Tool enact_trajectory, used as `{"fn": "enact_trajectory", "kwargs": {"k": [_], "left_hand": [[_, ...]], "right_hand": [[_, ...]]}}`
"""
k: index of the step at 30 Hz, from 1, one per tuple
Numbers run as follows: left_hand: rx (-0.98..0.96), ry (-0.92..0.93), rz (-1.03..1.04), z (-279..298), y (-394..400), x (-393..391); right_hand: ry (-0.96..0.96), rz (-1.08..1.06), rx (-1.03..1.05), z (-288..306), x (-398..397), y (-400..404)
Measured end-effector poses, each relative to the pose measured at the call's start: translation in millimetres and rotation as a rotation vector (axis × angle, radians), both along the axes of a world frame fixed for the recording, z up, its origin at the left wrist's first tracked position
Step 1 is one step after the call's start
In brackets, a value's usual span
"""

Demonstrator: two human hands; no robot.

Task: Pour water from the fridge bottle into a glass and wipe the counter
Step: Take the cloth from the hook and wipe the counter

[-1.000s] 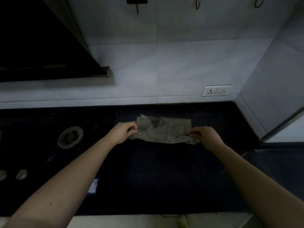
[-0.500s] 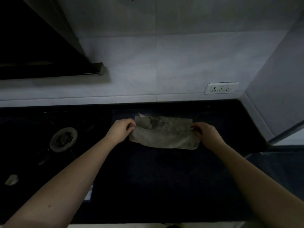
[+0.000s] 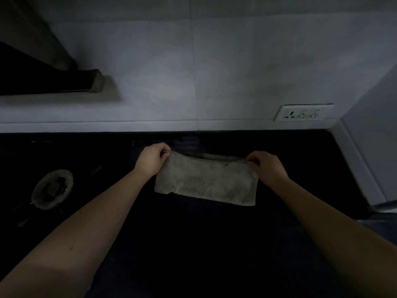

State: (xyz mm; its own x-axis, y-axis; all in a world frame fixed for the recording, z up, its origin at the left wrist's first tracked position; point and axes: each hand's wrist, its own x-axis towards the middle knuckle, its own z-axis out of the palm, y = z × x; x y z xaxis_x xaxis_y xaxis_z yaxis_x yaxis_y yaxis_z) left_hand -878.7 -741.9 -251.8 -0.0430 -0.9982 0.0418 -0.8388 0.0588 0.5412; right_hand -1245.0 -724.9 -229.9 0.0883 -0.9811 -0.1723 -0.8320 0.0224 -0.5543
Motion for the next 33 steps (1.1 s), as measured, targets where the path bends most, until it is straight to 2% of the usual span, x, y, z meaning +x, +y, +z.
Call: {"fn": "enact_trajectory", "kwargs": {"k": [7, 12, 16, 23, 26, 29, 33], "left_hand": [[0.052, -0.054, 0.038, -27.5, -30.8, 4.0], [0.080, -0.140, 0.048, -37.3, -37.9, -5.1], [0.208, -0.194, 0.058, -43.5, -40.6, -10.2], [0.390, -0.472, 0.008, -41.1, -45.2, -16.0], [0.416, -0.536, -0.022, -35.3, -41.7, -16.4], [0.381, -0.445, -0.019, -28.4, -37.1, -13.4], [0.254, -0.170, 0.042, -13.4, -31.0, -7.7]], "right_hand": [[0.055, -0.044, -0.041, -25.5, 6.8, -32.8], [0.110, -0.043, 0.042, -43.7, 7.5, -41.9], [0.217, 0.002, 0.151, -57.7, 6.5, -46.1], [0.372, 0.002, 0.226, -59.7, 10.2, -42.6], [0.427, 0.040, 0.232, -54.8, 10.3, -37.9], [0.331, 0.027, 0.232, -50.4, 11.0, -31.3], [0.052, -0.054, 0.189, -34.0, 12.7, -23.4]]}}
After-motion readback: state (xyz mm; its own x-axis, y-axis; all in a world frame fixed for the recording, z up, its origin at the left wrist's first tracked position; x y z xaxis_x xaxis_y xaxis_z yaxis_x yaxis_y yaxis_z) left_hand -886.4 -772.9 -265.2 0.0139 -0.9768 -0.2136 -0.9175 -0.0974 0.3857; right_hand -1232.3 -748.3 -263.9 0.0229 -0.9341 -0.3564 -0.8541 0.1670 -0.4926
